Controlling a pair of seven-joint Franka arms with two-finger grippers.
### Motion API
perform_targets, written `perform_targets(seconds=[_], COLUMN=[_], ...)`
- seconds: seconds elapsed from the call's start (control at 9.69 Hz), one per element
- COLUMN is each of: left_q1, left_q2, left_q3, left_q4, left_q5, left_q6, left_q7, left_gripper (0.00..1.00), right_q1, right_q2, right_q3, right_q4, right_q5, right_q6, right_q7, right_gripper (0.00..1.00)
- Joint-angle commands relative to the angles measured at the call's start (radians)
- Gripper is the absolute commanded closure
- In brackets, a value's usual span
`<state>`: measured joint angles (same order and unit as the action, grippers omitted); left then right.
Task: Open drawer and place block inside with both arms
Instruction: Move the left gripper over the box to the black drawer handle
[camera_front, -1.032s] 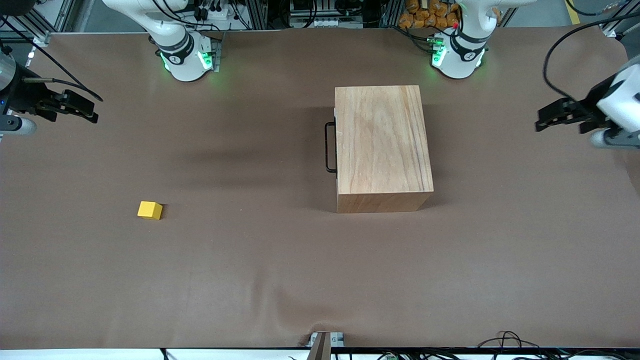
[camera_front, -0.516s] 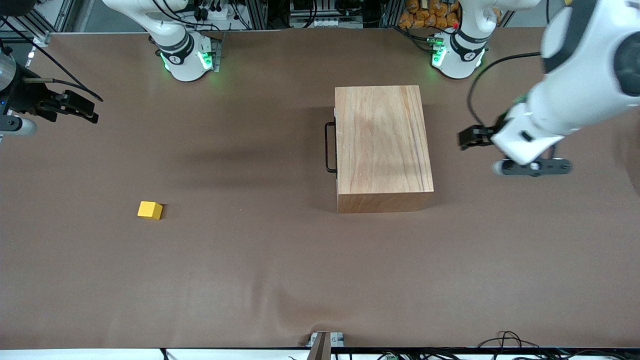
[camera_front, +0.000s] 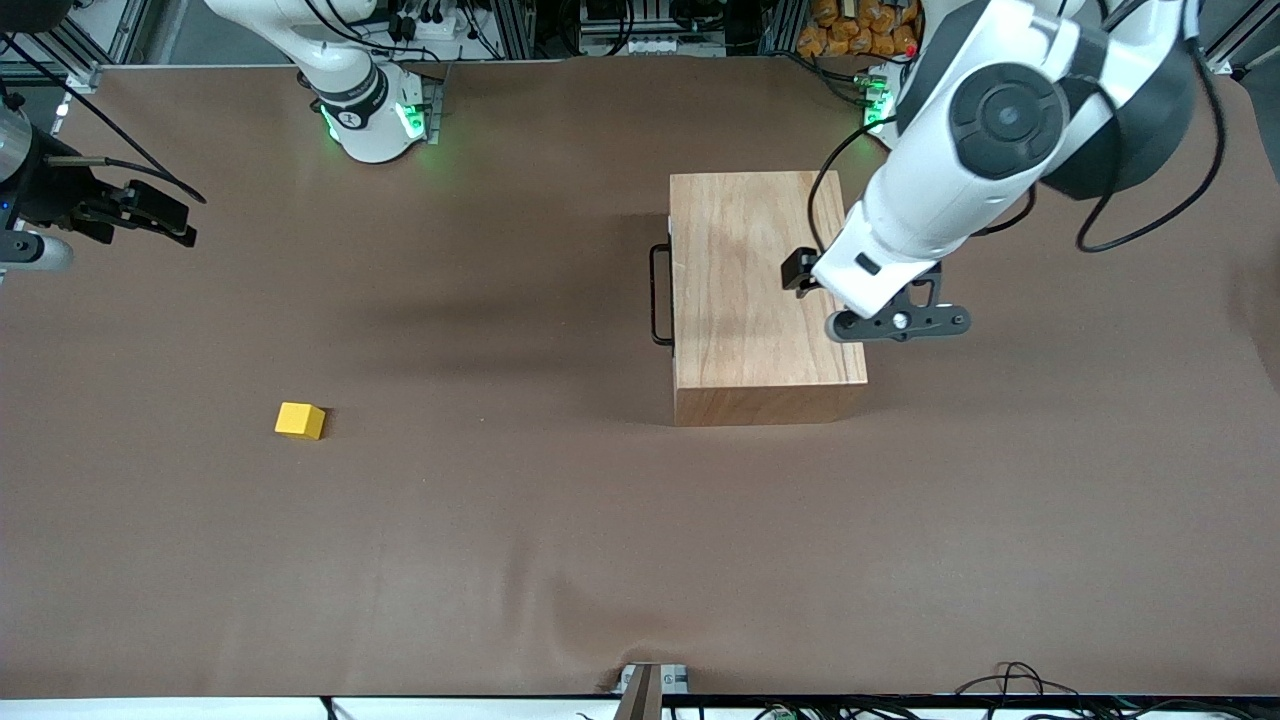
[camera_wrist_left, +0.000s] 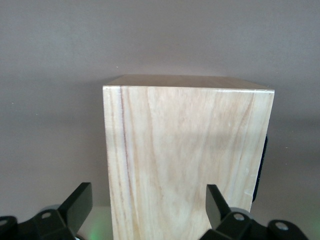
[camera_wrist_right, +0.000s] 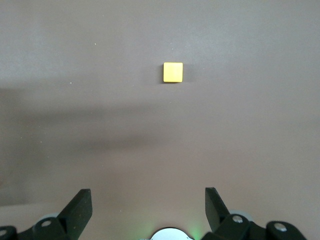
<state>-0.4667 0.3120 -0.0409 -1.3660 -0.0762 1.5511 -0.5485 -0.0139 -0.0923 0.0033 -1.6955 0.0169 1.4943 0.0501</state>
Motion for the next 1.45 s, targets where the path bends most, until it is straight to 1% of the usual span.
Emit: perform_targets(seconds=[0.0, 0.1, 0.21, 0.41, 0.62, 1.03, 1.34], left_q1=[-0.017, -0.029, -0.052, -0.087, -0.174, -0.3, -0.366], left_q2=[0.067, 0.094, 0.094, 0.094, 0.101, 0.171, 0.24], left_q3=[0.007, 0.006, 0.015, 0.006, 0.015, 0.018, 0.035], left_q4=[0.058, 0.071, 0.074, 0.076, 0.079, 0.079, 0.103], left_q5=[0.004, 0.006, 0.006, 0.004, 0.006, 0.006, 0.007], left_q6=[0.018, 0.055, 0.058, 0.063, 0.108, 0.228, 0.268], left_q7=[-0.054, -0.073, -0.085, -0.158, -0.218, -0.346, -0.387], left_gripper=[0.0, 0.0, 0.0, 0.0, 0.0, 0.0, 0.0], right_q1=[0.0, 0.0, 0.003, 0.011, 0.009, 0.009, 0.006], right_q2=[0.002, 0.002, 0.002, 0.002, 0.002, 0.008, 0.008], right_q3=[0.0, 0.0, 0.0, 0.0, 0.0, 0.0, 0.0], right_q4=[0.004, 0.004, 0.005, 0.007, 0.007, 0.005, 0.007], right_q5=[-0.009, -0.012, -0.015, -0.015, -0.015, -0.015, -0.015], right_q6=[0.001, 0.001, 0.001, 0.003, 0.006, 0.006, 0.008], right_q7=[-0.004, -0.004, -0.004, -0.003, -0.003, 0.002, 0.002], right_gripper=[0.0, 0.0, 0.0, 0.0, 0.0, 0.0, 0.0])
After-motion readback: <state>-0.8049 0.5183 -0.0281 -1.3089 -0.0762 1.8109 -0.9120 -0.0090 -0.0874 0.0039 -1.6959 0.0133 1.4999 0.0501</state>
